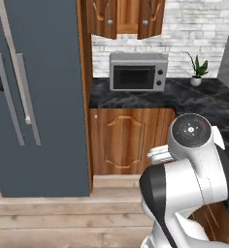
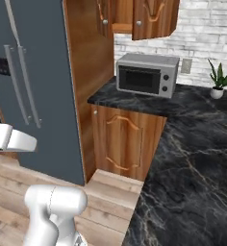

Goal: Close all open cabinet doors.

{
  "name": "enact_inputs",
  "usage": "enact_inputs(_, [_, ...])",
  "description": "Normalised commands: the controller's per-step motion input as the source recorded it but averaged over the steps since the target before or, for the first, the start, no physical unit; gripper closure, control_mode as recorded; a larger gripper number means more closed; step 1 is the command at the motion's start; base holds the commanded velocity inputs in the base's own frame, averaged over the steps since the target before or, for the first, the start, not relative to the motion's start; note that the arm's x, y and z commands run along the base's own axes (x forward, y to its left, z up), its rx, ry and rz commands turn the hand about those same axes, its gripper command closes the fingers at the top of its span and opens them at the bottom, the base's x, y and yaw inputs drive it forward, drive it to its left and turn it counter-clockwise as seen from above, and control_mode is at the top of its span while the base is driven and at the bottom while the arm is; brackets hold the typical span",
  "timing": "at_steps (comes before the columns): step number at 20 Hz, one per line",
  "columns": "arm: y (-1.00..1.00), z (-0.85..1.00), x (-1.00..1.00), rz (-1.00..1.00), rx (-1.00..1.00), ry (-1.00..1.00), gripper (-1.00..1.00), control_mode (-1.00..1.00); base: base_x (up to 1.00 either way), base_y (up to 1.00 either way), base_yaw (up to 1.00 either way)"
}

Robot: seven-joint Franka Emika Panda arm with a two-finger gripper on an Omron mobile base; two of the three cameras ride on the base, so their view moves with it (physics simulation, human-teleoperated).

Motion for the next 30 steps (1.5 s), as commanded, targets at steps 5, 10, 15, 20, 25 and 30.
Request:
enact_inputs(5, [0.00, 0.00, 0.00, 0.00, 0.00, 0.00, -1.00, 1.00, 0.42, -0.36, -0.26])
enact_inputs(10, [0.00, 0.00, 0.00, 0.00, 0.00, 0.00, -1.00, 1.00, 0.65, -0.14, -0.19])
enact_inputs(15, [0.00, 0.00, 0.00, 0.00, 0.00, 0.00, -1.00, 1.00, 0.74, -0.03, -0.11])
enact_inputs(20, [0.00, 0.00, 0.00, 0.00, 0.00, 0.00, -1.00, 1.00, 0.69, 0.00, -0.11])
enact_inputs(25, [0.00, 0.00, 0.00, 0.00, 0.00, 0.00, -1.00, 1.00, 0.60, 0.00, -0.11])
enact_inputs(30, [0.00, 0.00, 0.00, 0.00, 0.00, 0.00, -1.00, 1.00, 0.58, 0.11, -0.09])
